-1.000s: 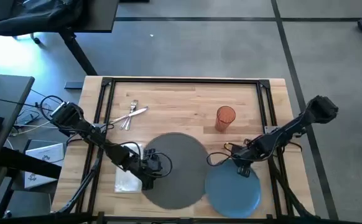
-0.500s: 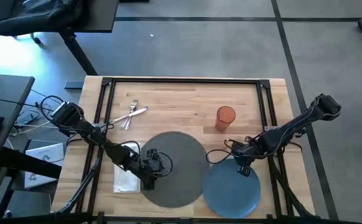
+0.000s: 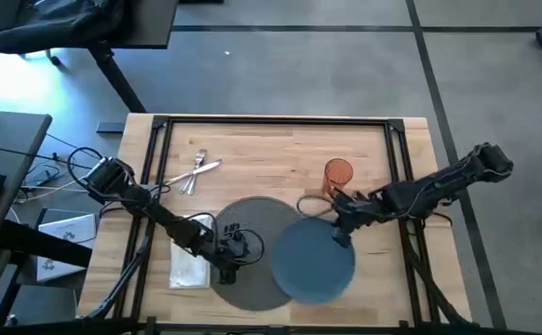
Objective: Set table place
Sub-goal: Put the blue plate on the gray table mat
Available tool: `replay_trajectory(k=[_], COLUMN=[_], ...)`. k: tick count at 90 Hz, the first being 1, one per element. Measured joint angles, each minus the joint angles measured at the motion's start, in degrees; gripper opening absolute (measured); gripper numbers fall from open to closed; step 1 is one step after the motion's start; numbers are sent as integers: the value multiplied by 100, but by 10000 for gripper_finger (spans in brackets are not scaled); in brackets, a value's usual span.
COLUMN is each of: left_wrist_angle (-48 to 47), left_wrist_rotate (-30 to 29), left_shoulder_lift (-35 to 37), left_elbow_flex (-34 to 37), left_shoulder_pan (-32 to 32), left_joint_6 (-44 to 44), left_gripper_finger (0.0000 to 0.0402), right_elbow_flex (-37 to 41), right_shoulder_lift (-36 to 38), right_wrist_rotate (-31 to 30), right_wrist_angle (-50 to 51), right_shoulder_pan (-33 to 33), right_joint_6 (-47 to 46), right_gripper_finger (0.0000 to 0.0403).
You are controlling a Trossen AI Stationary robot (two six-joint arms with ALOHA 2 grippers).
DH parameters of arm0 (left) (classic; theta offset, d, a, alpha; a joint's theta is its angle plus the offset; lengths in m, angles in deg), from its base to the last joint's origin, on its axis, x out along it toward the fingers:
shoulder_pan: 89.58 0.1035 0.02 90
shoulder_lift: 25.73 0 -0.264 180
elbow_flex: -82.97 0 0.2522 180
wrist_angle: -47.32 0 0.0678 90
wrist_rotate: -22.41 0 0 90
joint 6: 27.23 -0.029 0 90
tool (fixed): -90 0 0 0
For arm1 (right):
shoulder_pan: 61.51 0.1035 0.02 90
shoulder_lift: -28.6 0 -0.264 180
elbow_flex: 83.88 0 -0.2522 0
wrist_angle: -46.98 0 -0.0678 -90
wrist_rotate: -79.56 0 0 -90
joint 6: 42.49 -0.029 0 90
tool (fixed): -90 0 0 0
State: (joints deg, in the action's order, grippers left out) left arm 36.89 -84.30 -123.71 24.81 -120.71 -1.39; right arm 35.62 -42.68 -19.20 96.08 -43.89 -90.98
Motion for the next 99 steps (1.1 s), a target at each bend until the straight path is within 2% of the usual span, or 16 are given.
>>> replay_trajectory(k=[28, 34, 50, 72, 99], left_wrist_angle=[-107, -392, -1884, -2476, -3178], left_wrist_rotate=[27, 79, -186, -276, -249], left_shoulder_lift=[24, 125, 600, 1057, 1095], left_elbow_flex=[2, 2, -266, -291, -299], left_shoulder_pan=[26, 19, -151, -313, -372], left_joint_6=[2, 28, 396, 586, 933], left_gripper_finger=[137, 137, 137, 137, 137], right_elbow_flex=[0, 0, 0, 2, -2], right_shoulder_lift=[-643, -853, -1266, -1645, -2042], right_wrist_rotate=[-400, -474, -583, -618, -421], right_wrist_angle=[-1297, -1580, -2086, -2631, -2917], right_shoulder_pan=[-549, -597, -651, -655, -627], right_joint_6=[-79, -83, -207, -381, -969], right_gripper_finger=[0, 0, 0, 0, 0])
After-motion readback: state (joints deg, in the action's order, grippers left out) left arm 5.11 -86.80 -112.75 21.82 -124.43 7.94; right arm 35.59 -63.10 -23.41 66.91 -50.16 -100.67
